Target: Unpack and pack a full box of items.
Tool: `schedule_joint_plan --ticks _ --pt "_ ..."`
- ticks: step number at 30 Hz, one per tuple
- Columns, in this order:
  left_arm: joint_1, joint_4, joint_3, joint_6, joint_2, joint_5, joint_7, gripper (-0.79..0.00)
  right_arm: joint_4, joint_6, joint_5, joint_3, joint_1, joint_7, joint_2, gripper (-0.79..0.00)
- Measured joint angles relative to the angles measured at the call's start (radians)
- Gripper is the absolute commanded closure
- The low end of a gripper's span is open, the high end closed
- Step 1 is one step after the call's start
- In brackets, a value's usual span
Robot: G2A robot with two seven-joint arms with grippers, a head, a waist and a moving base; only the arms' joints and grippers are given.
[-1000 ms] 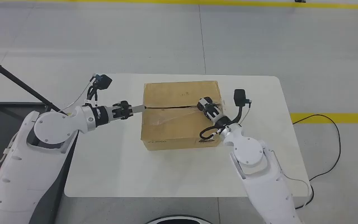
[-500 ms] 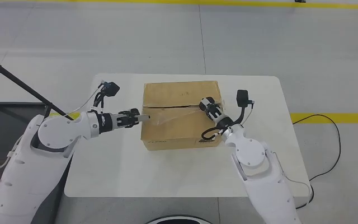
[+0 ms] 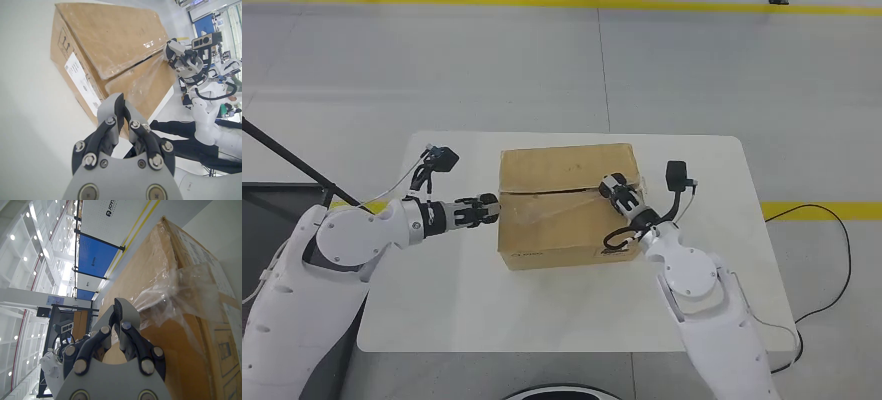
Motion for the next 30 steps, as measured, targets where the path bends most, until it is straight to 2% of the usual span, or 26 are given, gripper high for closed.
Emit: schedule_joint_plan --ticks 9,30 --pt "-0.014 0.013 0.011 0.007 -0.002 0.001 0.002 0.0 0.007 -0.004 0.002 0.004 0.002 0.001 -0.003 0.0" --pt "-0.097 0.081 0.039 -0.008 -0.008 0.002 -0.004 0.0 0.011 -0.045 0.011 0.021 -0.003 -0.015 -0.008 0.0"
